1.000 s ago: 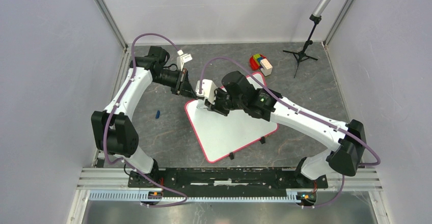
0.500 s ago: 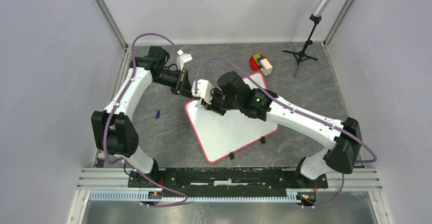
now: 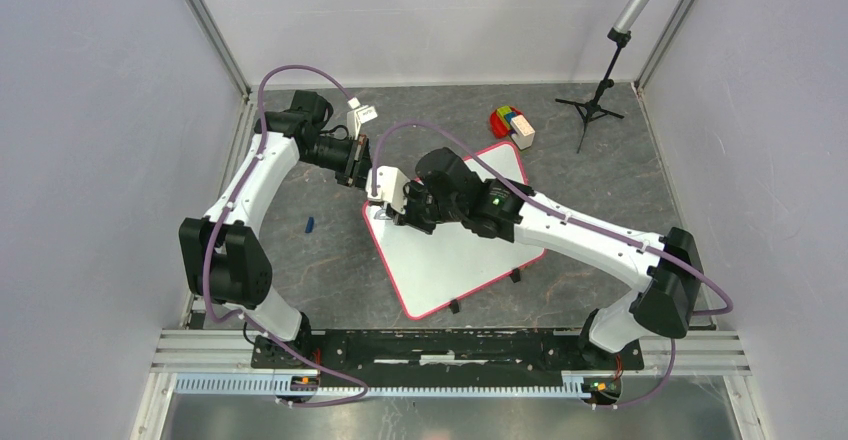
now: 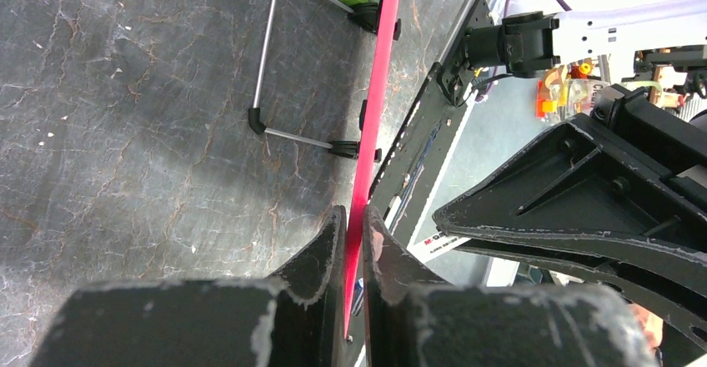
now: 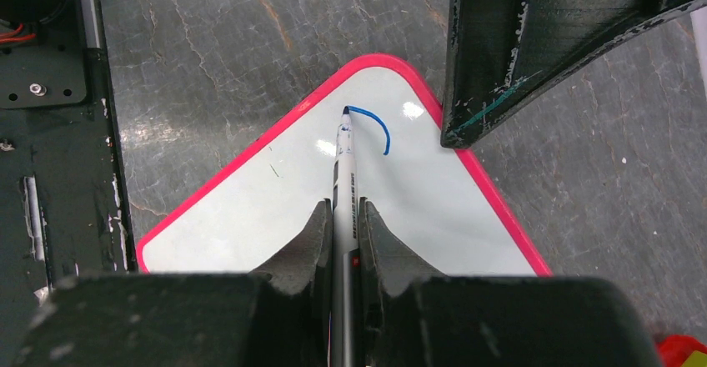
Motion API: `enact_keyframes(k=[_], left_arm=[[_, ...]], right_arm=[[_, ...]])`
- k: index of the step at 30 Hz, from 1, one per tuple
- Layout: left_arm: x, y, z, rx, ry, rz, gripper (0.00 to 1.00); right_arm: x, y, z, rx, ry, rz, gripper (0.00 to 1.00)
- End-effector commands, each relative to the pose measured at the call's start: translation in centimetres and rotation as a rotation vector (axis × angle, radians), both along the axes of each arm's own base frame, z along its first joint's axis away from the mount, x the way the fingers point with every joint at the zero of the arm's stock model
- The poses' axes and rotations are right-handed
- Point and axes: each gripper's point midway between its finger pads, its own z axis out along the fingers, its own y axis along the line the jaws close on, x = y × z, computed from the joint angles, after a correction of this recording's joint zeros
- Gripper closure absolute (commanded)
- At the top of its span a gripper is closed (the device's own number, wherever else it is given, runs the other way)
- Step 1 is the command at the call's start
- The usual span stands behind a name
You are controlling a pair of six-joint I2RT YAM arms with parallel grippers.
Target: Write a sentence on the whiteboard
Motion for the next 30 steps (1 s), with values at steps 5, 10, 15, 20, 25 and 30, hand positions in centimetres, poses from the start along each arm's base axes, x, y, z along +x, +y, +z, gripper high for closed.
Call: enact_keyframes(k=[5, 10, 15, 20, 25, 30], left_arm=[[-0.4, -0.2, 1.1, -0.041, -0.046, -0.027, 0.98], [-0.3, -0.2, 1.1, -0.041, -0.045, -0.028, 0.98], [-0.4, -0.2, 1.0, -0.041, -0.046, -0.03, 0.98], [-0.4, -0.2, 1.0, -0.042, -0.048, -0.032, 0.98], [-0.4, -0.3, 1.1, -0.044, -0.048, -0.032, 0.97], [-0.5, -0.2, 1.2, -0.045, -0.05, -0.032, 0.97]], right_arm=[[-0.7, -1.0, -0.6, -0.017, -0.009, 0.006, 1.0], [-1.1, -1.6, -1.2, -0.033, -0.002, 0.013, 1.0], [-1.0, -2.1, -1.2, -0.048, -0.017, 0.009, 1.0], [-0.7, -2.4, -0.3, -0.051, -0.045, -0.003, 1.0], [-0.5, -2.1, 1.6, -0.023, -0.065, 0.002, 1.0], [0.2, -2.1, 3.3, -0.001, -0.095, -0.015, 1.0]])
